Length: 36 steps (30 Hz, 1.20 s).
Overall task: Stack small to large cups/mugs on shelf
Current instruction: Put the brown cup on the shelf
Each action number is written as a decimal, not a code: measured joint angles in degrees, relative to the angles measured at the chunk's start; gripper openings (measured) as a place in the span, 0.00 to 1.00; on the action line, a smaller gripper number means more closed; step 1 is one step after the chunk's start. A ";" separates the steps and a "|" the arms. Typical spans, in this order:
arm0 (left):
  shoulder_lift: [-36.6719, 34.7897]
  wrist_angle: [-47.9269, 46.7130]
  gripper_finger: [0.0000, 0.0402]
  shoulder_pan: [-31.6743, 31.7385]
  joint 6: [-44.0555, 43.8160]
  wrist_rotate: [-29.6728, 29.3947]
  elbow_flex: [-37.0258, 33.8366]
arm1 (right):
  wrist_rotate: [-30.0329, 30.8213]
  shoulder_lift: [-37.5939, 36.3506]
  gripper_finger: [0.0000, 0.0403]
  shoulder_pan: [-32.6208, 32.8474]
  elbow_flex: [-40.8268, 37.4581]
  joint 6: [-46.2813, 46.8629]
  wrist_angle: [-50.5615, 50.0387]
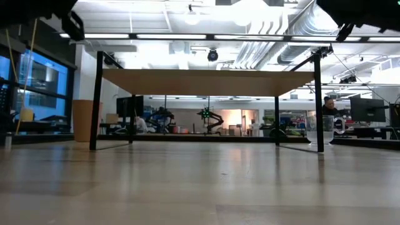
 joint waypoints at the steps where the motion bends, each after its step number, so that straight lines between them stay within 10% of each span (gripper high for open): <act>1: 2.02 -1.50 0.00 0.00 1.04 -0.71 2.27 | 1.55 1.51 0.27 -0.02 1.82 -0.70 -1.77; 14: 30.40 -31.52 0.36 0.00 4.89 -19.65 28.39 | 27.61 28.06 0.64 -3.33 32.96 8.13 -50.86; 22: 34.41 -32.77 0.47 0.00 3.44 -17.23 28.62 | 19.14 41.89 0.64 -16.95 44.81 27.50 -85.19; 27: 31.72 -32.75 0.44 0.00 3.06 -15.27 28.62 | 9.41 49.44 0.64 -26.24 45.06 22.41 -88.19; 36: 23.10 -35.06 0.40 0.00 0.87 -13.86 28.62 | 9.89 59.88 0.64 -35.20 45.00 14.15 -86.77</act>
